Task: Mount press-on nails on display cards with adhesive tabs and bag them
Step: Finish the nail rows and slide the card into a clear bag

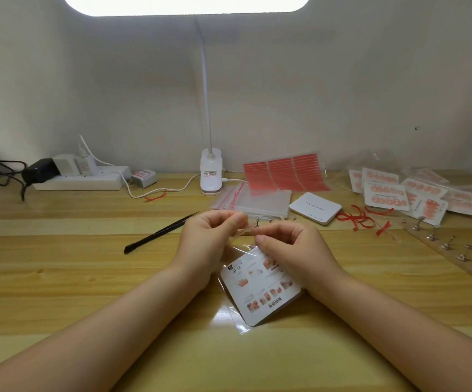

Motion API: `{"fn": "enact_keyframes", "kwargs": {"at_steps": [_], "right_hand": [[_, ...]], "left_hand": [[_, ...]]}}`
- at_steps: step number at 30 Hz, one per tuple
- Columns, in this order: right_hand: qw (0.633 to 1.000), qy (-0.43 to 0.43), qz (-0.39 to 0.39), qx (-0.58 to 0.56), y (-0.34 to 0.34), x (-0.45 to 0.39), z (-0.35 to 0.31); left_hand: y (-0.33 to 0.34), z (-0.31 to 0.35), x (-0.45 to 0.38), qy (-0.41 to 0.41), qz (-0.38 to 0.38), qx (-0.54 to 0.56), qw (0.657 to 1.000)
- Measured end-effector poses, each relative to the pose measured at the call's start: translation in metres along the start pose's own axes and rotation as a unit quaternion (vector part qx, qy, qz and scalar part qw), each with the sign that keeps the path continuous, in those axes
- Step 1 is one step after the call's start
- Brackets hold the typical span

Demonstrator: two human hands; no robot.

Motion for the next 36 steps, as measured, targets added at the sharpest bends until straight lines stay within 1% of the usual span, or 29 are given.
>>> {"fn": "enact_keyframes", "kwargs": {"at_steps": [2,3,4,6,8,10,13,18,21,23,27,30,32,36], "right_hand": [[1.0,0.005,0.001,-0.017,0.0,0.0,0.0],[1.0,0.006,0.0,-0.026,-0.001,0.0,0.0],[0.999,0.006,-0.002,-0.031,-0.001,0.0,0.0],[0.999,-0.001,-0.005,-0.039,-0.001,0.0,0.0],[0.999,-0.013,-0.006,-0.035,0.0,0.0,-0.001],[1.0,-0.026,-0.009,-0.014,0.0,0.0,-0.002],[0.999,-0.037,-0.008,0.016,0.0,0.0,-0.003],[0.998,-0.047,-0.003,0.044,0.001,0.0,-0.004],[0.997,-0.051,-0.003,0.053,0.003,0.0,-0.005],[0.996,-0.053,-0.006,0.065,0.003,0.0,-0.004],[0.996,-0.054,-0.01,0.074,0.005,0.0,-0.003],[0.996,-0.049,-0.012,0.072,0.006,0.0,-0.003],[0.996,-0.043,-0.013,0.075,0.006,0.0,-0.003],[0.997,-0.027,-0.002,0.077,0.004,0.0,-0.001]], "left_hand": [[0.0,0.007,0.004,0.08,0.016,-0.092,0.992],[0.001,0.012,0.007,0.13,0.019,-0.144,0.981],[0.003,0.017,0.011,0.177,0.019,-0.199,0.964],[0.008,0.027,0.018,0.253,0.03,-0.305,0.918],[0.013,0.03,0.023,0.302,0.039,-0.356,0.884],[0.017,0.031,0.026,0.325,0.023,-0.368,0.871],[0.018,0.034,0.028,0.343,0.011,-0.367,0.865],[0.021,0.037,0.031,0.351,0.004,-0.388,0.853],[0.021,0.036,0.03,0.341,0.011,-0.391,0.855],[0.02,0.035,0.029,0.325,0.016,-0.377,0.867],[0.015,0.03,0.023,0.274,0.024,-0.325,0.905],[0.009,0.02,0.015,0.194,0.029,-0.244,0.95],[0.004,0.015,0.011,0.154,0.036,-0.201,0.967],[0.002,0.013,0.007,0.157,0.038,-0.206,0.965]]}}
Point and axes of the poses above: each hand's wrist, its own x-axis away from the middle knuckle, its own y-axis out of the palm, z = x × y, the point moved 6 cm from there along -x, towards the middle knuckle, and after that the axes turned 6 degrees about -z, right-handed, at the moved point
